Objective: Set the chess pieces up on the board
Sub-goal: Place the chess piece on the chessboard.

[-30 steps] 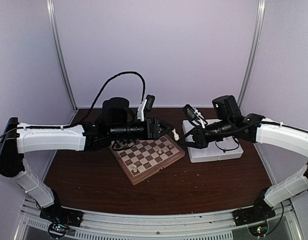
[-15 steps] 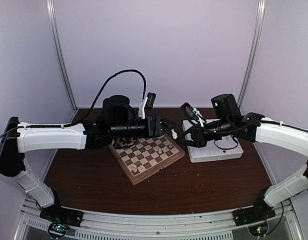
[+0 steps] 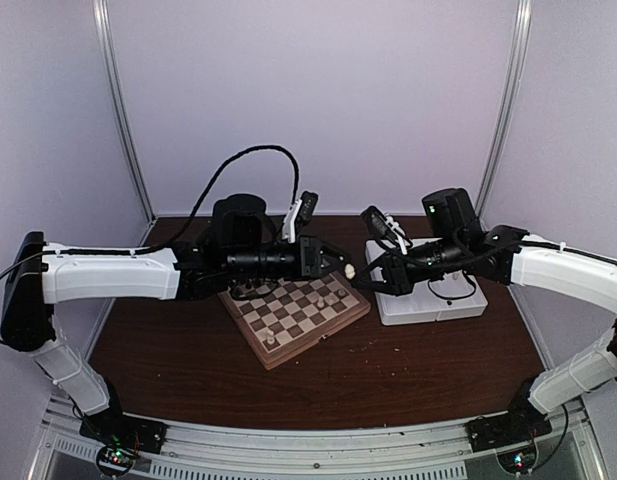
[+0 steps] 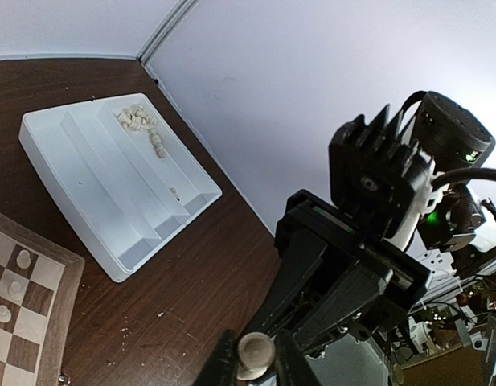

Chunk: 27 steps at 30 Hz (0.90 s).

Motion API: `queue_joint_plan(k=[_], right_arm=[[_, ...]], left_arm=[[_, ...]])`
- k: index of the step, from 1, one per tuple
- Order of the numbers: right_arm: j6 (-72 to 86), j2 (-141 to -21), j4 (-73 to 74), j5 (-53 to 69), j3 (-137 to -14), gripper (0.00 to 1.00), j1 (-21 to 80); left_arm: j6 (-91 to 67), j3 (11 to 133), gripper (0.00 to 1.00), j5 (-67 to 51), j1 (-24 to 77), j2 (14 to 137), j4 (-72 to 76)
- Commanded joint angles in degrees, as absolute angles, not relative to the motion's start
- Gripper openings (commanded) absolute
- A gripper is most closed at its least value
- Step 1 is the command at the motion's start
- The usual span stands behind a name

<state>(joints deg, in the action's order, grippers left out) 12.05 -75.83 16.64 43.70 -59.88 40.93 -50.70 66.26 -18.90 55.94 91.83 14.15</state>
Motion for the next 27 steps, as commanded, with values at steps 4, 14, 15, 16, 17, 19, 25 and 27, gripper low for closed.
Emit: queue_joint_plan(k=[4, 14, 15, 16, 17, 19, 25, 27], right_arm=[[12.22, -75.69, 15.37, 42.79, -60.52, 0.07, 41.48], [9.51, -72.70, 21.93, 33.40, -58.51, 0.03, 41.48], [9.56, -72.04, 22.15, 31.89, -57.96, 0.03, 41.48], [9.63, -71.14, 22.26, 29.40, -57.34, 0.03, 41.41], [9.85, -70.20, 22.32, 27.23, -56.74, 0.03, 41.35], [10.44, -68.02, 22.51, 21.44, -55.65, 0.02, 41.24], [12.23, -60.45, 24.52, 5.67, -52.46, 0.00, 39.90], [12.64, -57.61, 25.18, 3.17, -51.35, 0.00, 39.05]], left_arm=[[-48.75, 67.55, 0.05, -18.72, 55.60, 91.89, 16.52], [-35.20, 69.89, 0.03, -9.48, 55.63, 88.34, 5.30], [-33.72, 70.22, 0.04, -7.93, 55.63, 88.38, 3.98], [-32.27, 70.49, 0.05, -6.11, 55.72, 88.52, 2.68], [-30.69, 70.86, 0.05, -3.73, 55.95, 88.97, 1.41], [-26.40, 71.96, 0.05, 0.68, 56.96, 90.64, -1.49], [-23.11, 74.78, 0.06, 4.19, 58.73, 97.84, -0.85], [-22.73, 75.79, 0.06, 4.31, 59.11, 100.52, -0.37]])
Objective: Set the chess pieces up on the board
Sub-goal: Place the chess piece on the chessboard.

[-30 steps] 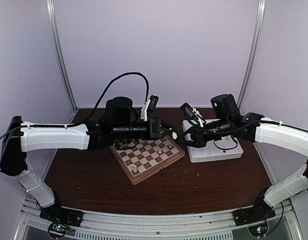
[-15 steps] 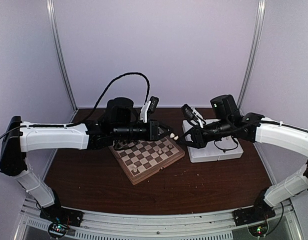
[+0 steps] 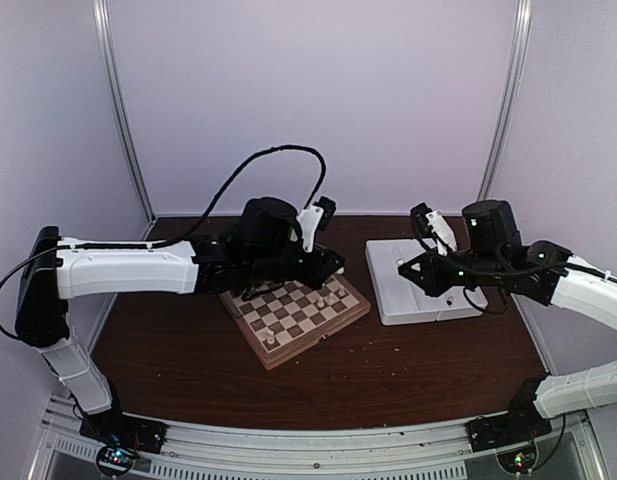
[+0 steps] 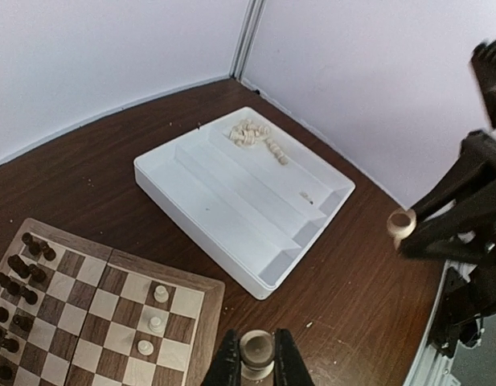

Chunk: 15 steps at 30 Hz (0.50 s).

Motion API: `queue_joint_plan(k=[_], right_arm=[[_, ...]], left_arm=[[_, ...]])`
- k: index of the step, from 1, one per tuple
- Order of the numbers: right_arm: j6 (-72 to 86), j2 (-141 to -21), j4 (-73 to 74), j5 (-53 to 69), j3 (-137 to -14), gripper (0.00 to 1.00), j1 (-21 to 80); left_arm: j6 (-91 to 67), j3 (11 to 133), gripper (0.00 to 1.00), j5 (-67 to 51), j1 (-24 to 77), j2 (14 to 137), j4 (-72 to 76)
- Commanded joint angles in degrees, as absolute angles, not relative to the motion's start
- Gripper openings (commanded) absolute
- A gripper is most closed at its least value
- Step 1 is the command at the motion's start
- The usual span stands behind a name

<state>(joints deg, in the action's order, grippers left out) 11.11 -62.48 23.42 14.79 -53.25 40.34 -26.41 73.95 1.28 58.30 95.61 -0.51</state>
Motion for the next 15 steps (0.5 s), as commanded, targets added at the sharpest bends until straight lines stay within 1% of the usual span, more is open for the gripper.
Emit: queue_joint_plan(k=[1, 8, 15], right_arm=[[12.90, -56.32, 25.31, 2.46, -50.80, 0.00, 38.60], [13.78, -49.67, 26.57, 0.26, -47.90, 0.00, 36.86], [14.14, -48.03, 25.99, 0.26, -46.70, 0.00, 36.42]], left_arm=[[-22.32, 76.48, 0.06, 4.52, 59.41, 101.99, -0.43], [-19.56, 81.63, 0.07, 5.84, 60.56, 111.50, -0.41], [-16.72, 84.72, 0.07, 8.86, 60.56, 117.37, -0.36]])
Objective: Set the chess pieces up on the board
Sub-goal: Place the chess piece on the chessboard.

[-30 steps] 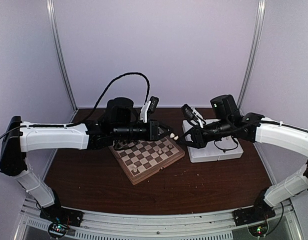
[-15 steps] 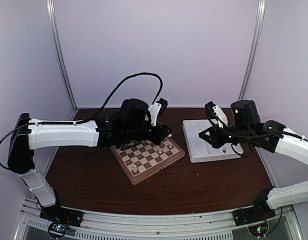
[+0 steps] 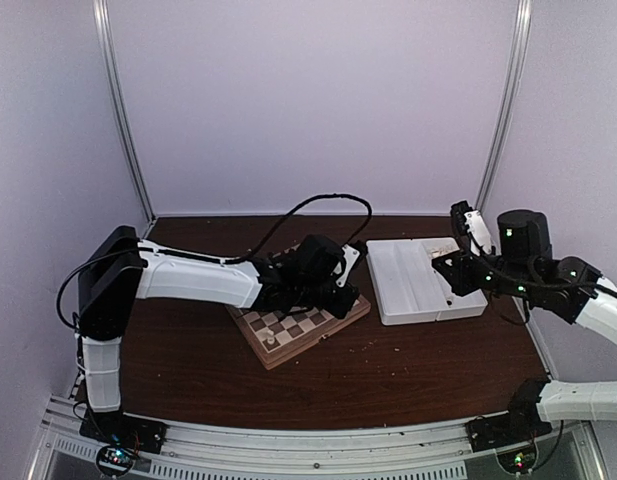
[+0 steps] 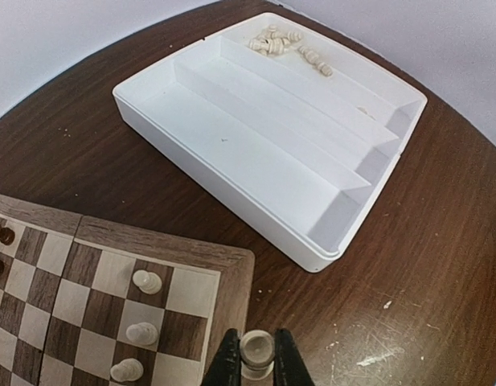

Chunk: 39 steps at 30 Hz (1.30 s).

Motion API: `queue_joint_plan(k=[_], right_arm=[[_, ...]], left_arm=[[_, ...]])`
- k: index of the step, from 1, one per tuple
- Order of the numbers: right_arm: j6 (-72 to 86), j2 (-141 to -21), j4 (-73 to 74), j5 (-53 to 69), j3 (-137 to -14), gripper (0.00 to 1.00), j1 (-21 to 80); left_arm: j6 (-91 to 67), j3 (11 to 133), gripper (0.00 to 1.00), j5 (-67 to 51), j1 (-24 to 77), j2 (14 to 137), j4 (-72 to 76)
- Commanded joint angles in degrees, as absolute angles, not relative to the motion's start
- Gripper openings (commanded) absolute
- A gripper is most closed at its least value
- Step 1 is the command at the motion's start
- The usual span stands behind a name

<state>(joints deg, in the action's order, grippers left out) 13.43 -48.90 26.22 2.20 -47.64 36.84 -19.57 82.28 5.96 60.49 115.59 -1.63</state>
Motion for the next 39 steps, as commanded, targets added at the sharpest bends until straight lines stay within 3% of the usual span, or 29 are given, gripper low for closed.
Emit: queue_joint_plan(k=[1, 39], right_arm=[[14.23, -47.99, 25.79, 0.26, -46.60, 0.00, 36.41], [14.59, -46.85, 25.49, 1.89, -46.80, 0.00, 35.55]], left_arm=[[-16.44, 85.07, 0.07, 9.23, 60.56, 117.99, -0.43], [-13.23, 91.82, 0.07, 12.67, 58.79, 128.85, 2.84]])
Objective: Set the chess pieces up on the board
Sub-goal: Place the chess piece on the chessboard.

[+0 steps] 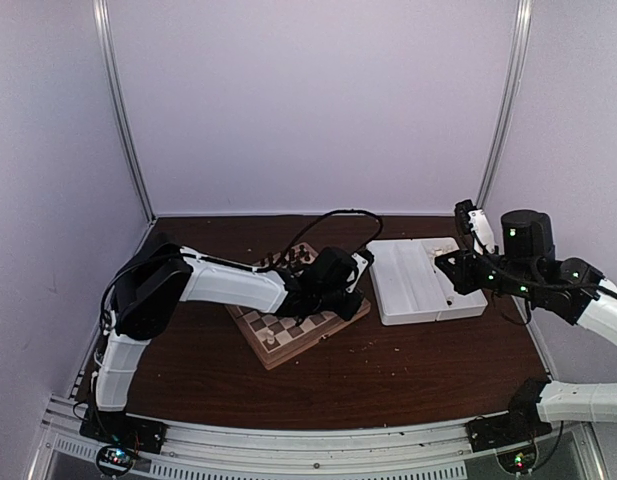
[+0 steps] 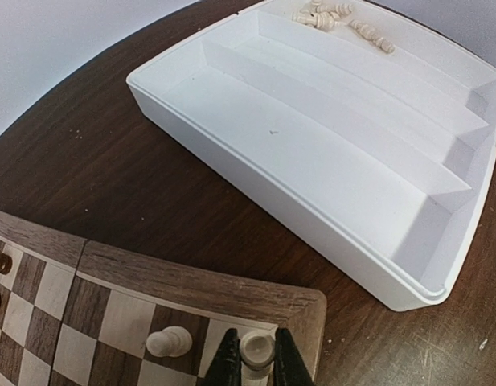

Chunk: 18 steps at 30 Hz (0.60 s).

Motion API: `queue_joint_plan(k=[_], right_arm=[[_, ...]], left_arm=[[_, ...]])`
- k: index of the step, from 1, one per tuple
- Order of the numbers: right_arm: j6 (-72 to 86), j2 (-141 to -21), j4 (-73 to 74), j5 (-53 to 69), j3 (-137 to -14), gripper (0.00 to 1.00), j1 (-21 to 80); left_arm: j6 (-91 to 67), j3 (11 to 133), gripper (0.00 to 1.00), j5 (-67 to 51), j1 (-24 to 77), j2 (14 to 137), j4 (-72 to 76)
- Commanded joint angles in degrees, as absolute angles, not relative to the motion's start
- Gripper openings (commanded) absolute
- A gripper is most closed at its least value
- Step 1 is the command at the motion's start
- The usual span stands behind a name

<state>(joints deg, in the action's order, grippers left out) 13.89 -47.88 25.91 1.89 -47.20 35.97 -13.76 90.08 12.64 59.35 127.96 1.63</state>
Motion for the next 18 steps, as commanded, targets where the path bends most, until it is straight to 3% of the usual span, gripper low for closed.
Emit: queue_joint_plan(k=[1, 18], right_arm=[[14.51, -46.85, 25.49, 1.87, -46.84, 0.00, 35.53], [14.59, -46.87, 25.37, 2.23, -46.49, 0.00, 35.29]], left_arm=[[-13.23, 91.84, 0.08, 12.67, 58.73, 128.94, 2.77], [-12.65, 92.80, 0.12, 12.53, 58.46, 130.07, 1.58]])
